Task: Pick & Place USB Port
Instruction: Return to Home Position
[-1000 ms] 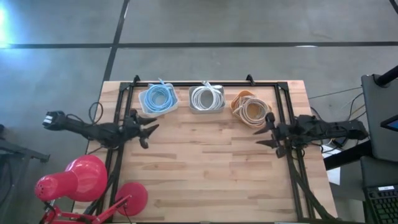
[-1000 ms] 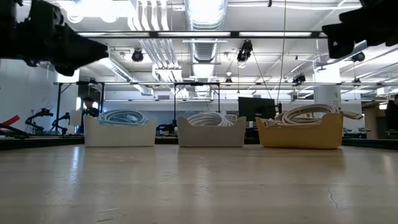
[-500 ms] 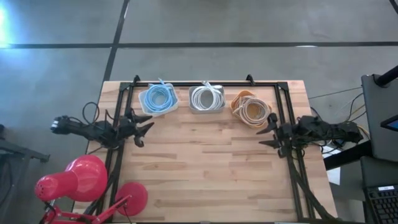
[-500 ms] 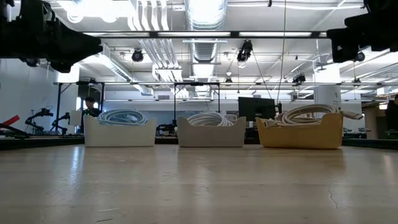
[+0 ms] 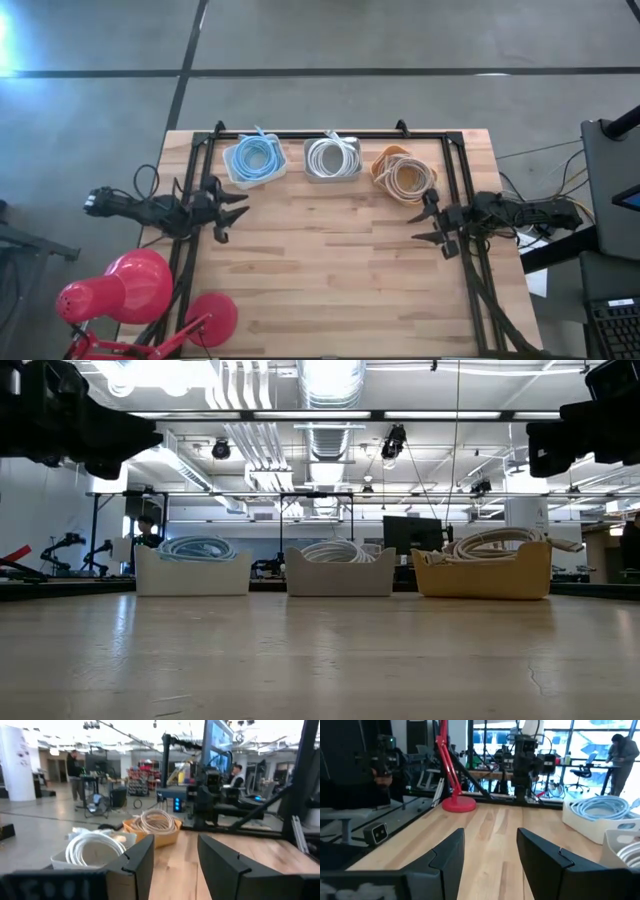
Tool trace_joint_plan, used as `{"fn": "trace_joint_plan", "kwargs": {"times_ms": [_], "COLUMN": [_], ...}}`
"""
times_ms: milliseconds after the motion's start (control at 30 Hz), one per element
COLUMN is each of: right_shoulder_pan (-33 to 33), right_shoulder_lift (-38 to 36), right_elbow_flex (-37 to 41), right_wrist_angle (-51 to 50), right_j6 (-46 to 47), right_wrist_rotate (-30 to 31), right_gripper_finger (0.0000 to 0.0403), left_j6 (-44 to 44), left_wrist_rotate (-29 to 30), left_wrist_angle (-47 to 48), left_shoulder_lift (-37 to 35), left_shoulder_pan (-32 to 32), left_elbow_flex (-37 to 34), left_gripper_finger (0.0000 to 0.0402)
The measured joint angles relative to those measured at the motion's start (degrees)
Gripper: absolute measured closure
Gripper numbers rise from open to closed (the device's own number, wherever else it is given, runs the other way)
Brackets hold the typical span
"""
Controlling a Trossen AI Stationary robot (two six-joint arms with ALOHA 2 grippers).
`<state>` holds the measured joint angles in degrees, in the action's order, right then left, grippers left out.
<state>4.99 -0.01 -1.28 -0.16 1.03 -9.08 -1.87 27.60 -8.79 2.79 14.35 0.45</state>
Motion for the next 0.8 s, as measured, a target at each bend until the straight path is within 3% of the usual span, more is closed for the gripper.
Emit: {"fn": "trace_joint_plan", "kwargs": {"times_ms": [800], "right_shoulder_pan": [-0.02], "right_shoulder_lift": [0.88], "right_elbow_flex": [0.13], "right_wrist_angle": [0.55], "right_j6": [-7.23], "right_wrist_rotate": [0.06], "right_gripper_finger": [0.0232], "left_j6": [1.4], "left_wrist_rotate": [0.14], "left_wrist_angle": [5.24], "left_shoulder_lift": [0.12], "left_shoulder_pan": [-0.01], "left_elbow_flex": [0.0], "left_gripper_finger": [0.0245]}}
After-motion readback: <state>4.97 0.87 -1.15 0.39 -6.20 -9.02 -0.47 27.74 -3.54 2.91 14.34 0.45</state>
